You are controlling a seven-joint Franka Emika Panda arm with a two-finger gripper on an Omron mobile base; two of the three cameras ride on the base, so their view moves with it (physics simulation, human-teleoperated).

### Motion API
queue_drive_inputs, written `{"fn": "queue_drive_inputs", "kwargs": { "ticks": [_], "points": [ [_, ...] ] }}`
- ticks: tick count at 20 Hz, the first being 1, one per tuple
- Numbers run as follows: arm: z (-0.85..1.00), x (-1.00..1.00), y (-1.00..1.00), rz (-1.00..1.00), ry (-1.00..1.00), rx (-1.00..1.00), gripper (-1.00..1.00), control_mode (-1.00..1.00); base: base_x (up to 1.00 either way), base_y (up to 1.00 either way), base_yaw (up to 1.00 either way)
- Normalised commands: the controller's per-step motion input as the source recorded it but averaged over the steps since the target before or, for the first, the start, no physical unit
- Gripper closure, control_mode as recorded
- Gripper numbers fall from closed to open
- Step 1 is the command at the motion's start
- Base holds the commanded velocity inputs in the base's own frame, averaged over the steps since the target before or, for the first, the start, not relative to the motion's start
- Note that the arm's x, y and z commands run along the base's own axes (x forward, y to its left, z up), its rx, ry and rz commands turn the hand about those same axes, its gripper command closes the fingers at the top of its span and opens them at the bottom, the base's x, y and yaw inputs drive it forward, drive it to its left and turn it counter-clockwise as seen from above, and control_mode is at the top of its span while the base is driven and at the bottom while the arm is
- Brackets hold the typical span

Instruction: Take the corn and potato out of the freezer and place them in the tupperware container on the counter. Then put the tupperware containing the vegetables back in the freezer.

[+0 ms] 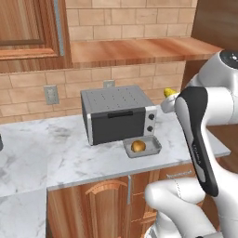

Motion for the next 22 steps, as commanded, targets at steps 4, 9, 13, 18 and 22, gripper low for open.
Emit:
{"fn": "queue_drive_inputs", "kwargs": {
  "ticks": [4,9,13,18,22],
  "points": [
    [-0.04,0.0,0.0,0.0,0.01,0.0,1.0,-1.0,0.0,0.0,0.0],
    [-0.32,0.0,0.0,0.15,0.14,-0.01,1.0,-1.0,0.0,0.0,0.0],
    [-0.45,-0.01,0.01,0.27,0.23,-0.02,1.0,-1.0,0.0,0.0,0.0],
    [-0.44,0.04,0.05,0.32,0.26,-0.1,1.0,-1.0,0.0,0.0,0.0],
    [-0.6,0.46,0.0,0.44,0.06,-0.14,1.0,-1.0,0.0,0.0,0.0]
  ]
}}
